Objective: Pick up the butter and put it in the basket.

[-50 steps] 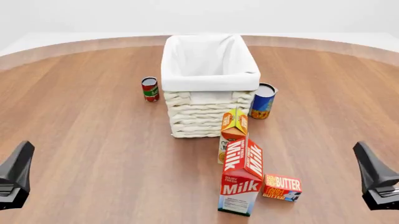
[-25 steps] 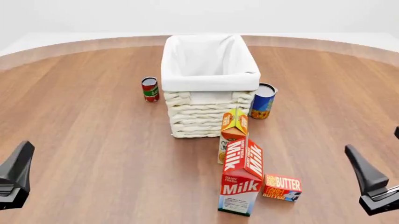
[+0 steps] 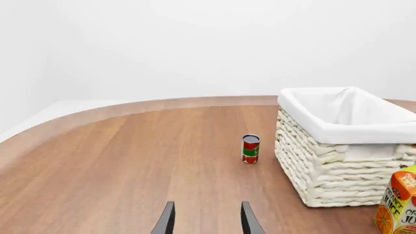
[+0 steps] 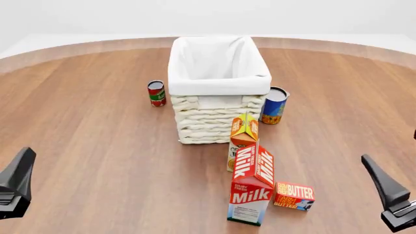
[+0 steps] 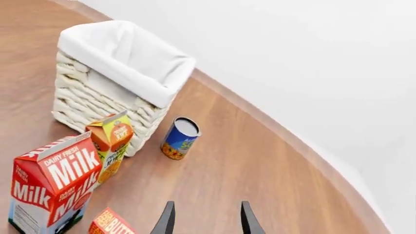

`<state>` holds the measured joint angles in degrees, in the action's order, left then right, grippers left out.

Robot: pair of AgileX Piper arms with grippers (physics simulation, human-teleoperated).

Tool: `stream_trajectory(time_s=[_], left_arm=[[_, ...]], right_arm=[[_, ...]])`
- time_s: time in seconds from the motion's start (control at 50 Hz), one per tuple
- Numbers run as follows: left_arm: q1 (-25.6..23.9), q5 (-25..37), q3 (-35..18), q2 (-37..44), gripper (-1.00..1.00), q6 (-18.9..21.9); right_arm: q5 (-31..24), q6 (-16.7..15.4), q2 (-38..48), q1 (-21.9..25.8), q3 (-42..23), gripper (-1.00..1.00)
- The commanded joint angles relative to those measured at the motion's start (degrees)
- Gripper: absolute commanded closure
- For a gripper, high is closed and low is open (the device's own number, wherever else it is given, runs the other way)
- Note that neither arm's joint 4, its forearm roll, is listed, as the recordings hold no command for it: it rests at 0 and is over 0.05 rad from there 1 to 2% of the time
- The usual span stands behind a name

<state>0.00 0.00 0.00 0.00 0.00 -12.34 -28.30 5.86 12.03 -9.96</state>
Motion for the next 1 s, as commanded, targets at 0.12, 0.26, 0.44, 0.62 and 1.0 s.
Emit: stream_trajectory(time_s=[0.12, 0.26, 0.44, 0.62, 1.0], left_arm=[[0.0, 0.0, 0.0, 0.0, -1.0, 0.0], [0.0, 0.0, 0.0, 0.0, -1.0, 0.0], [0.0, 0.0, 0.0, 0.0, -1.0, 0.0], [0.0, 0.0, 0.0, 0.0, -1.0, 0.0], [0.0, 0.0, 0.0, 0.0, -1.0, 0.0]], right_arm=[[-1.1, -2.9, 1.8, 1.6, -0.6, -1.0], [-1.6, -3.5, 2.4, 2.9, -0.8, -1.0], [-0.2, -4.5, 4.3, 4.1, 0.4, -1.0], [6.1, -6.5, 10.3, 6.0, 3.6, -1.0], [8.4, -10.3, 24.9, 12.2, 1.6, -1.0]])
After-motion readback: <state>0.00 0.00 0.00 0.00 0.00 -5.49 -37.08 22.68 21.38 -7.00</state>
